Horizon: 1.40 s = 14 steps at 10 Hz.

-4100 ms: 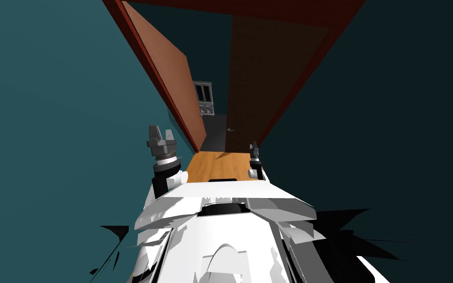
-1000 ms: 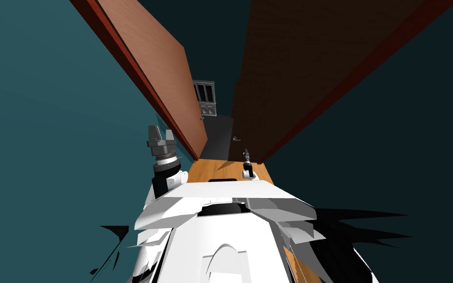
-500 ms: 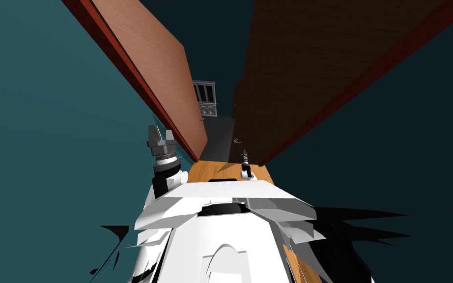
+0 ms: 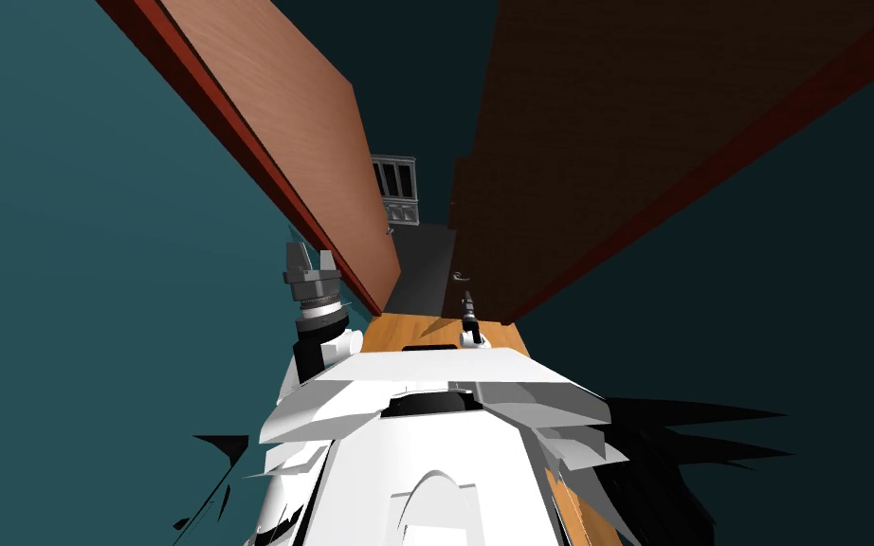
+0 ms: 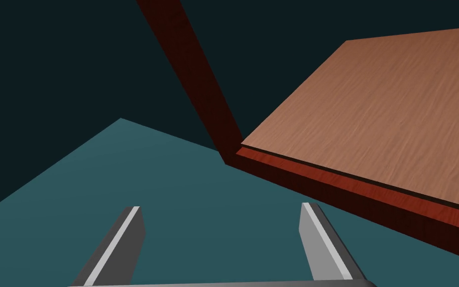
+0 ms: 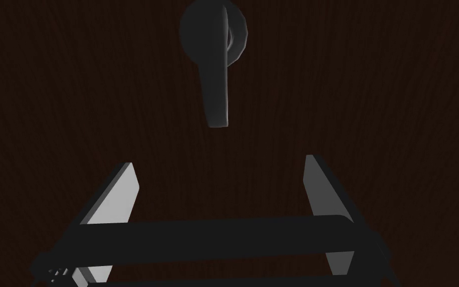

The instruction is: Push the door open

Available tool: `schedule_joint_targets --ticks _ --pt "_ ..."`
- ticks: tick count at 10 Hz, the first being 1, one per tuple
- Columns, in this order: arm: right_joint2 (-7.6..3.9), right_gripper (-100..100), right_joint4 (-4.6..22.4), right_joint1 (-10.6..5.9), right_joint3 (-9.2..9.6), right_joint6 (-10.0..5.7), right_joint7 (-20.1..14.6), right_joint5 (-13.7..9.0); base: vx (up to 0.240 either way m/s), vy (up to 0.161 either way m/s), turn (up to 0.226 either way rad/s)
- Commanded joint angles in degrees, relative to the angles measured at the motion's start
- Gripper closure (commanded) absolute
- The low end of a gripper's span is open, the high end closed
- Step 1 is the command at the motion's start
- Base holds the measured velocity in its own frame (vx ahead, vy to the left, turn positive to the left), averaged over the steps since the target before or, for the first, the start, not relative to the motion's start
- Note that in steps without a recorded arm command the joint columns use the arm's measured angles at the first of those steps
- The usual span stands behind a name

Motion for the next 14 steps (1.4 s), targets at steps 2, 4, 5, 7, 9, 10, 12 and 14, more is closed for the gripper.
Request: schedule_joint_targets --ticks 2,4,5,7,9,10,12,14 --pt "-1.76 -100 0.3 -0.11 -0.13 -0.10 0.0 -0.1 0.073 0.006 0.011" --pt "-2.95 -100 0.6 -0.23 -0.29 -0.18 0.0 -0.2 0.181 0.002 0.019" --pt "-3.26 -100 0.7 -0.29 -0.38 -0.22 0.0 -0.2 0.232 -0.019 0.020" --pt "-3.16 -100 1.0 -0.43 -0.56 -0.30 0.0 -0.4 0.201 -0.006 0.022" --pt "-1.91 -100 1.3 -0.57 -0.76 -0.39 0.0 -0.5 0.195 -0.017 0.019" --pt "-1.00 -100 1.5 -0.62 -0.84 -0.43 0.0 -0.6 0.190 -0.003 0.021" --pt "-1.46 100 0.8 -0.28 -0.72 -0.15 0.0 -0.5 0.035 0.000 0.001" --pt "-1.46 100 0.8 -0.28 -0.72 -0.15 0.0 -0.5 -0.021 -0.002 0.010"
